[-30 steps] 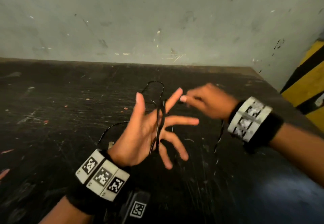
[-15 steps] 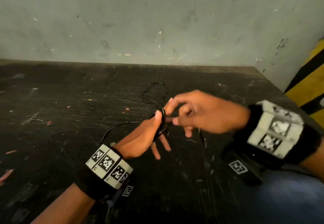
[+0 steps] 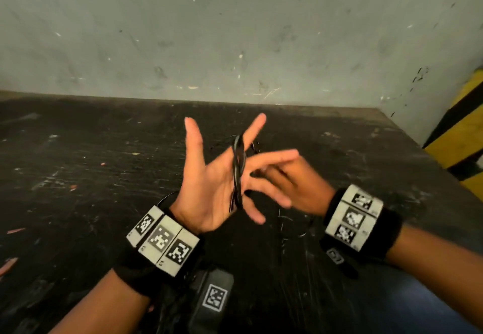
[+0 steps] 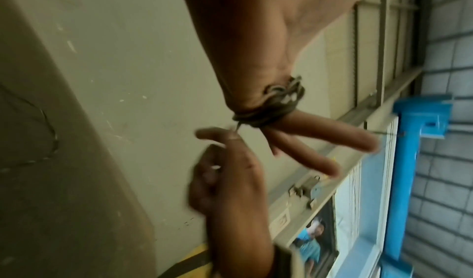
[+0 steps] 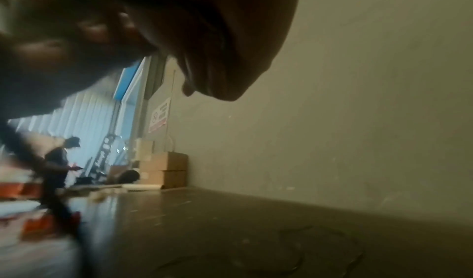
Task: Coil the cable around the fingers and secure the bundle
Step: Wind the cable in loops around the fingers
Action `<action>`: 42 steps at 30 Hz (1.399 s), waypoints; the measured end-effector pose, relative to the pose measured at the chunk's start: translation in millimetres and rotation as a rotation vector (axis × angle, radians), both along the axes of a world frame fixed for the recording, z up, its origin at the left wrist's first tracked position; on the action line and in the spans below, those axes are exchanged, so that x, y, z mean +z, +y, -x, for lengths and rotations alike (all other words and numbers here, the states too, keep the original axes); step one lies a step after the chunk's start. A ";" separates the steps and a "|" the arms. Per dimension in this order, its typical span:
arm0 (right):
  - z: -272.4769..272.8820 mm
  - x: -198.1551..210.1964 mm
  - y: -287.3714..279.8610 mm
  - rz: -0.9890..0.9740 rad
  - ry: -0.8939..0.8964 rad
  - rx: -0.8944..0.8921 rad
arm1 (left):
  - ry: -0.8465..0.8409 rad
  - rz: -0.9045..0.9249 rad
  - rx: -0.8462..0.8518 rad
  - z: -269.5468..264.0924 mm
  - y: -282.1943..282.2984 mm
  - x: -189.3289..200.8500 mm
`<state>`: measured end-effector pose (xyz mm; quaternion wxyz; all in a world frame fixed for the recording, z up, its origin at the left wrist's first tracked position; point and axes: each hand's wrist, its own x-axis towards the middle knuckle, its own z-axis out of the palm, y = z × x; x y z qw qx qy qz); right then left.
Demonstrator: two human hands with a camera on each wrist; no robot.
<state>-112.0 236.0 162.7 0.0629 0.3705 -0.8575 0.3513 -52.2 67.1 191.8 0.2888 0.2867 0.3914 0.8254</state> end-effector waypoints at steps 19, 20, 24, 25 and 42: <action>-20.3 92.1 21.7 0.135 -0.450 -0.013 | 0.192 0.866 0.230 14.2 -16.6 -46.4; -15.1 101.2 25.7 0.034 -0.210 -0.034 | 0.151 0.855 0.157 10.4 -17.1 -43.4; 13.8 98.4 35.3 -0.119 0.299 -0.095 | 0.079 0.626 -0.054 -3.9 -14.0 -27.1; 20.4 87.1 35.7 -0.122 0.315 -0.119 | 0.083 0.532 -0.092 -7.2 -11.9 -22.1; -37.3 69.2 -4.4 -0.315 0.111 0.082 | 0.259 0.770 0.478 26.1 -1.6 -30.1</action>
